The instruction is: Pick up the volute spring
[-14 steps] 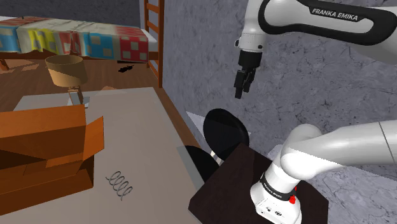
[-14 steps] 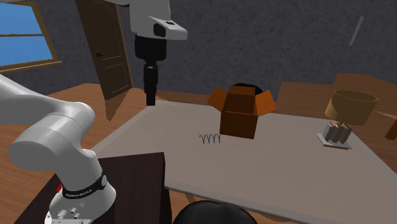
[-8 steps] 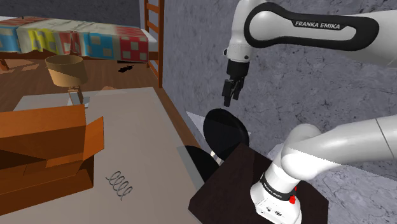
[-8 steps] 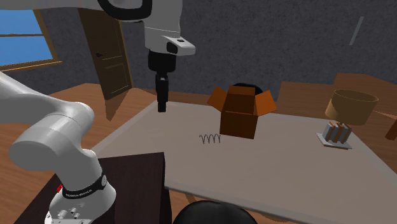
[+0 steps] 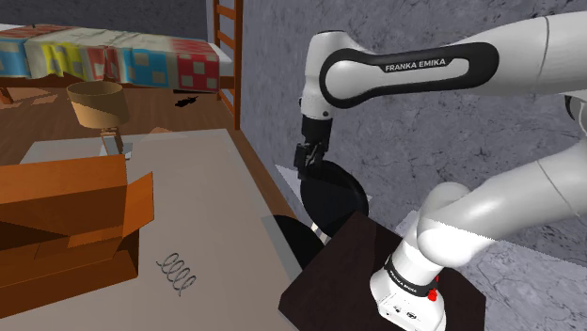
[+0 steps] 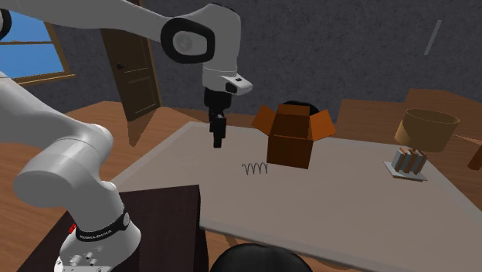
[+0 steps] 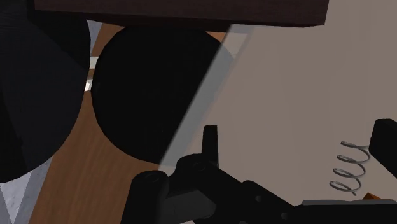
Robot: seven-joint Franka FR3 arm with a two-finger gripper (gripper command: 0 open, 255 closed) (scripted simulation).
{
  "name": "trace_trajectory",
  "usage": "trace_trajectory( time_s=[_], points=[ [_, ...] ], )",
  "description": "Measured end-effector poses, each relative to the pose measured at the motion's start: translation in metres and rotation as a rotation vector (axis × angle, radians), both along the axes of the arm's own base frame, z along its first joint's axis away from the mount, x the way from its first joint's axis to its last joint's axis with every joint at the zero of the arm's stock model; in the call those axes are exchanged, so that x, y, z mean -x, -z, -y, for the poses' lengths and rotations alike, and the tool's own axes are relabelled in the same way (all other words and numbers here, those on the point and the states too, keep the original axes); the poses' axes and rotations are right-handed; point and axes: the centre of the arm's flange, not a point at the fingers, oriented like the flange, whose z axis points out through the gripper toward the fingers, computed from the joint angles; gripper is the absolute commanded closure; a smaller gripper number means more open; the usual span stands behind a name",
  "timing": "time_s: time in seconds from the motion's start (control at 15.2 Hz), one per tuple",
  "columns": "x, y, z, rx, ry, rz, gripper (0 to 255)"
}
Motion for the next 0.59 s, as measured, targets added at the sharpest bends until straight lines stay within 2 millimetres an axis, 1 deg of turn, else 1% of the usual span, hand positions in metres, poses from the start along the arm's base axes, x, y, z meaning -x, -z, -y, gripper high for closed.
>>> trace_trajectory(
  time_s=[0.13, 0.33, 0.46, 0.59],
  points=[
    [-0.013, 0.016, -0.015, -0.001, -0.005, 0.002, 0],
    [-0.030, 0.048, -0.041, -0.003, -0.012, 0.006, 0],
    [-0.042, 0.062, -0.054, -0.005, -0.016, 0.009, 0],
    [-0.050, 0.076, -0.073, -0.006, -0.021, 0.012, 0]
  ],
)
